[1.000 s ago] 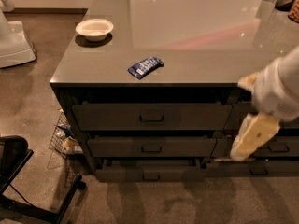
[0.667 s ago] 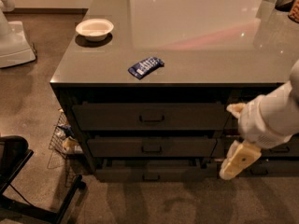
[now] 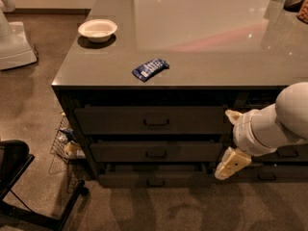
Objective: Open bottom drawer
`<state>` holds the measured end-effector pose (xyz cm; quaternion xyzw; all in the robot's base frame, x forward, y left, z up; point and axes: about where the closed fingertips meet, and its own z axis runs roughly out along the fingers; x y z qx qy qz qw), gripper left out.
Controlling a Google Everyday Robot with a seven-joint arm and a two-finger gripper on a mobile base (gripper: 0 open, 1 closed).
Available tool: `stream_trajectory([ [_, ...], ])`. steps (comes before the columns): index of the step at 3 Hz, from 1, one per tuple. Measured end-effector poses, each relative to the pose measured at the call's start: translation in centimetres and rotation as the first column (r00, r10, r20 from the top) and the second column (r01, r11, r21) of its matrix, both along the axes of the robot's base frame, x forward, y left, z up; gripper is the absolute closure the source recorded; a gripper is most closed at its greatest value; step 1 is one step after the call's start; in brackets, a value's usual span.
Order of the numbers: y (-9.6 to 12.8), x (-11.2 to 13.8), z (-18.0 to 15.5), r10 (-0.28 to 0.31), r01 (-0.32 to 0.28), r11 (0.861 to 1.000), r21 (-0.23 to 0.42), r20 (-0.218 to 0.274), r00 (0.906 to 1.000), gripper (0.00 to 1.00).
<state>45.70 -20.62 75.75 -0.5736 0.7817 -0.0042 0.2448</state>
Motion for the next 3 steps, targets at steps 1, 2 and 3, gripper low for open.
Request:
stream_trajectory([
  [1, 0.0, -0.1, 0.1, -0.002, 0.002, 1.0, 0.001, 0.003, 1.0, 0.0],
  [2, 1.2, 0.4, -5.7, 0.003, -0.003, 1.0, 0.008, 0.007, 1.0, 0.0],
  [3, 2.5, 0.7, -16.2, 0.039, -0.038, 0.999, 0.028, -0.035, 0.9986, 0.0],
])
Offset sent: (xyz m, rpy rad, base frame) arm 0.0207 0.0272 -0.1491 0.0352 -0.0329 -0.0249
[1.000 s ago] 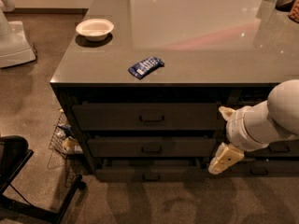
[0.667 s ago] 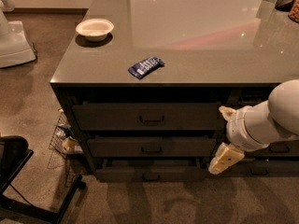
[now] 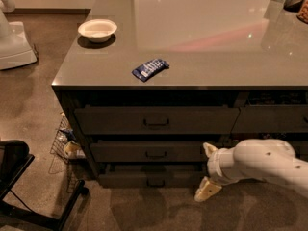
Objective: Open bottom drawer
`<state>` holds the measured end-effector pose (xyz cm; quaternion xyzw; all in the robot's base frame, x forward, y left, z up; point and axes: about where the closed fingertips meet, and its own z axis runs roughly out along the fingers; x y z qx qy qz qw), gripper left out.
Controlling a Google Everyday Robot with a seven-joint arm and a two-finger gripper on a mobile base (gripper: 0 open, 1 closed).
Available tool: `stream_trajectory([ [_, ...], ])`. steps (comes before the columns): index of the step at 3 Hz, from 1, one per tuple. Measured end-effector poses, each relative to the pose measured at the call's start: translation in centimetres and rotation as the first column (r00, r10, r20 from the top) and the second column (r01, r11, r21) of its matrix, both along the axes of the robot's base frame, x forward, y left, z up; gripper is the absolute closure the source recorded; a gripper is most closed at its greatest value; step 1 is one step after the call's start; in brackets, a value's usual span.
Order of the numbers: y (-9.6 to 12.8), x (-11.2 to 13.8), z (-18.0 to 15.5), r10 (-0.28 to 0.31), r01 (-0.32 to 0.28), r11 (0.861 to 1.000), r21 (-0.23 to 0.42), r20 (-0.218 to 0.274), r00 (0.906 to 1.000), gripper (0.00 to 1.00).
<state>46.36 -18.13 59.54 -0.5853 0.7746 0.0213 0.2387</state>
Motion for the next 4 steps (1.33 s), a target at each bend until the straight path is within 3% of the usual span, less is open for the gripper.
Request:
stream_trajectory([
  [1, 0.9, 2.9, -7.3, 0.053, -0.055, 0.998, 0.025, 0.064, 0.9966, 0.0],
  [2, 1.4, 7.8, -12.4, 0.071, -0.081, 0.995, 0.053, 0.172, 0.9825, 0.0],
  [3, 1.6, 10.4, -15.3, 0.056, -0.068, 0.996, 0.052, 0.201, 0.9779, 0.0],
  [4, 0.4, 10.7, -14.9, 0.07, -0.072, 0.997, 0.005, 0.196, 0.9782, 0.0],
])
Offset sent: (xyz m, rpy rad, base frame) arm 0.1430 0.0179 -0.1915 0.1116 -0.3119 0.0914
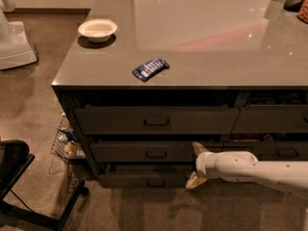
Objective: Open bottom drawer
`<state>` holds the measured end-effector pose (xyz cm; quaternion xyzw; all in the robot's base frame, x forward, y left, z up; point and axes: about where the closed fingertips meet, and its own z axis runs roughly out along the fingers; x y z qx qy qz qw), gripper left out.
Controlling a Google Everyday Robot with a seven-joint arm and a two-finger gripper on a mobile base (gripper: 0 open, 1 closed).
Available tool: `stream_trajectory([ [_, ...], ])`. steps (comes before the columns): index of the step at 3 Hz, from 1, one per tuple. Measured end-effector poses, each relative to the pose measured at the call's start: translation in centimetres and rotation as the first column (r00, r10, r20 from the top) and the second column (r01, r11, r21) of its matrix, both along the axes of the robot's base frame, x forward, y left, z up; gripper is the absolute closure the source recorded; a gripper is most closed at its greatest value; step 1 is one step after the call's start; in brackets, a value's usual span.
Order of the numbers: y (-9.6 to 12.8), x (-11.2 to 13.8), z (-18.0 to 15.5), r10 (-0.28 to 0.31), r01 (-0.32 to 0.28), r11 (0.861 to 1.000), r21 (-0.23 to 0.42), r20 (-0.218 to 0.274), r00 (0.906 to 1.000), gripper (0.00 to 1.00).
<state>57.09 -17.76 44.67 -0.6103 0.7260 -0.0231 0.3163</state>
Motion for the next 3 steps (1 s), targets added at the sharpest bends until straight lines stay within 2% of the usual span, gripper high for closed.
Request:
stream_trajectory([
  [1, -0.5, -1.7, 1.8, 0.02, -0.02, 0.999, -0.046, -0.006, 0.9998, 0.0],
  [2, -0.3, -4.4, 0.6, 0.024, -0.025, 0.999, -0.044, -0.016, 0.9996, 0.0],
  [3, -0.2, -5.4, -2.6, 0.012, -0.013, 0.999, -0.032, -0.02, 0.9997, 0.0],
])
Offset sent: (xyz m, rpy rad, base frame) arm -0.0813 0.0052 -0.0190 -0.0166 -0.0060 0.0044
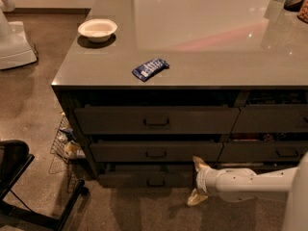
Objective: Open bottom drawer
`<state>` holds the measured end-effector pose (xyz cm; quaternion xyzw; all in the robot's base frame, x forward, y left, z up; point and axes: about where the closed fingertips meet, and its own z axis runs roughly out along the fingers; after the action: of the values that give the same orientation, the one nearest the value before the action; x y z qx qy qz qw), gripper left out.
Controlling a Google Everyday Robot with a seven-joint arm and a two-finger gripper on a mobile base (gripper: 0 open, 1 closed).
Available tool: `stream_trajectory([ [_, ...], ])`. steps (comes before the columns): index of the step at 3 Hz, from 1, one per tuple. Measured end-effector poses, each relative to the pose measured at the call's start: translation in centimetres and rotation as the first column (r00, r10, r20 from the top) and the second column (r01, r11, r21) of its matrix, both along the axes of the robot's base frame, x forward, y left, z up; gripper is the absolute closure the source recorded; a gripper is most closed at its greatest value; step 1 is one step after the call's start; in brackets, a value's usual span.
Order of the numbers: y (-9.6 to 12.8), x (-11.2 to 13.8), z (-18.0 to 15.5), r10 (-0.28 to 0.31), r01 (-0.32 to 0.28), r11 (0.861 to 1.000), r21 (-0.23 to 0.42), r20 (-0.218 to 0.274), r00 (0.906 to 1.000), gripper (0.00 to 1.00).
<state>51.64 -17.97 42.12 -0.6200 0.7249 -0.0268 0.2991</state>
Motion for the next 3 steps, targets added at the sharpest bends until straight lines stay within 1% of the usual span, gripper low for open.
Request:
stream_trajectory([
  [1, 0.3, 0.5, -3.6, 0.002, -0.002, 1.0, -0.001, -0.009, 1.0, 0.0],
  [2, 0.3, 1.3, -7.2, 0.019, -0.02, 0.999, -0.039, -0.034, 0.9993, 0.0],
  [3, 0.0, 2.0, -11.1, 0.0, -0.004, 0.998, -0.062, -0.07, 0.9976, 0.0],
])
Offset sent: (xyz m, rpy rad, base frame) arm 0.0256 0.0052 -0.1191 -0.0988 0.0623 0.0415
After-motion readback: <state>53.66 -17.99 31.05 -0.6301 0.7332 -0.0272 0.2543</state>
